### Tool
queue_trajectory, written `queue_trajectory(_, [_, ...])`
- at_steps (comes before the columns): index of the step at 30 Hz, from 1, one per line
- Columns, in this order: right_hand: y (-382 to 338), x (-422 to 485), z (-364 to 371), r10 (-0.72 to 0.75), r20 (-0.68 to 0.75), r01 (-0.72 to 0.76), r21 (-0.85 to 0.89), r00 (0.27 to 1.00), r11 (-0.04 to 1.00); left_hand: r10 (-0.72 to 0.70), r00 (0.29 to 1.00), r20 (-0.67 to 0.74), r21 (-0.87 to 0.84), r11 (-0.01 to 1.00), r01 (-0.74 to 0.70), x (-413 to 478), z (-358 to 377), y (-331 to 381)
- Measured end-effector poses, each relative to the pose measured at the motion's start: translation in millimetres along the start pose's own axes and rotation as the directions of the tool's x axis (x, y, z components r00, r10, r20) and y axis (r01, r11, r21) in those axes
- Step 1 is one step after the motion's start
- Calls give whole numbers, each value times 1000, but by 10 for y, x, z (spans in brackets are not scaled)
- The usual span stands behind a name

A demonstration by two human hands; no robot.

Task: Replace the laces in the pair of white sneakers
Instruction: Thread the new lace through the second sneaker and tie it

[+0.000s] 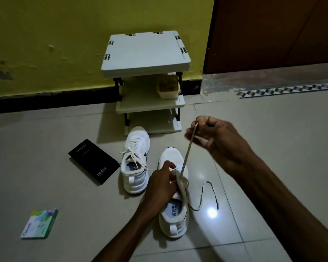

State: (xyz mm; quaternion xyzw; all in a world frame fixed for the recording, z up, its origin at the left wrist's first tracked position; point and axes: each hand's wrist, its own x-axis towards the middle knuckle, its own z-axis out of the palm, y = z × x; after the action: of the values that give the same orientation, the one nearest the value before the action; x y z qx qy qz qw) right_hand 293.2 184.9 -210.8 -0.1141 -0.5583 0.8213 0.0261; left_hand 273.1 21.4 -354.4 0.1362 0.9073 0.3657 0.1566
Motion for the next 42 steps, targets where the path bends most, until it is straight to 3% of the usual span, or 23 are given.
queue_trajectory(2, [134,16,6,149,27,-151,107,988,983,88,990,-106,142,987,-72,-18,-63,51])
queue_trajectory(3, [257,38,-27,217,4,-217,57,976,975,161,970,-182,225,967,-118,-17,-109,89])
queue_trajectory(4, [392,60,-75,255,-38,-257,-104,966,961,240,938,-250,288,943,-165,-12,-162,126])
queue_trajectory(5, [530,82,-140,247,-91,-264,-372,965,890,308,899,-311,326,923,-203,0,-214,156])
queue_trajectory(6, [660,102,-209,214,-122,-241,-656,969,715,349,859,-374,335,915,-226,12,-271,190])
queue_trajectory(7, [783,112,-266,198,-105,-187,-868,975,460,358,832,-424,318,919,-234,21,-313,205])
queue_trajectory(8, [886,107,-288,220,-75,-123,-969,973,214,336,829,-448,287,932,-222,15,-356,229])
queue_trajectory(9, [960,91,-293,257,-57,-72,-996,965,47,278,855,-437,243,952,-185,11,-371,230])
queue_trajectory(10, [1003,75,-283,291,-44,-39,-999,956,-22,191,899,-393,188,974,-125,9,-368,208])
queue_trajectory(12, [1027,61,-262,308,-9,-11,-1000,951,4,-15,974,-225,78,996,33,20,-320,106])
queue_trajectory(15, [981,89,-263,256,16,-33,-982,967,186,-171,985,25,51,984,170,-3,-235,-12])
queue_trajectory(19, [813,98,-226,258,-50,-198,-786,965,586,-189,982,14,53,981,188,-43,-187,-37])
queue_trajectory(22, [461,78,-157,194,3,-164,-516,981,841,-161,987,12,72,985,160,-58,-186,-15])
queue_trajectory(24, [189,40,-95,144,62,-102,-445,988,890,-163,987,8,65,985,162,-69,-201,-6])
queue_trajectory(27, [14,-24,-69,111,181,-3,-513,977,858,-157,987,19,61,986,155,-74,-217,0])
queue_trajectory(30, [67,-50,-190,164,257,-23,-476,953,879,-135,991,18,65,989,134,-65,-226,3])
queue_trajectory(34, [128,-117,-348,310,434,-38,-530,846,847,-106,994,11,36,994,105,-59,-227,-13])
queue_trajectory(36, [226,-130,-407,473,443,-11,-720,762,694,-87,996,-5,32,996,87,-61,-219,-8])
queue_trajectory(38, [420,-137,-449,671,267,75,-951,692,302,-67,997,-36,39,997,69,-73,-207,6])
queue_trajectory(40, [665,-122,-504,730,-29,130,-978,683,-161,-40,997,-63,34,999,43,-88,-180,13])
queue_trajectory(41, [776,-110,-526,701,-125,132,-945,702,-300,-27,997,-76,29,999,29,-96,-167,8])
queue_trajectory(42, [868,-91,-551,667,-159,129,-924,728,-361,-11,996,-88,22,1000,13,-104,-152,-1])
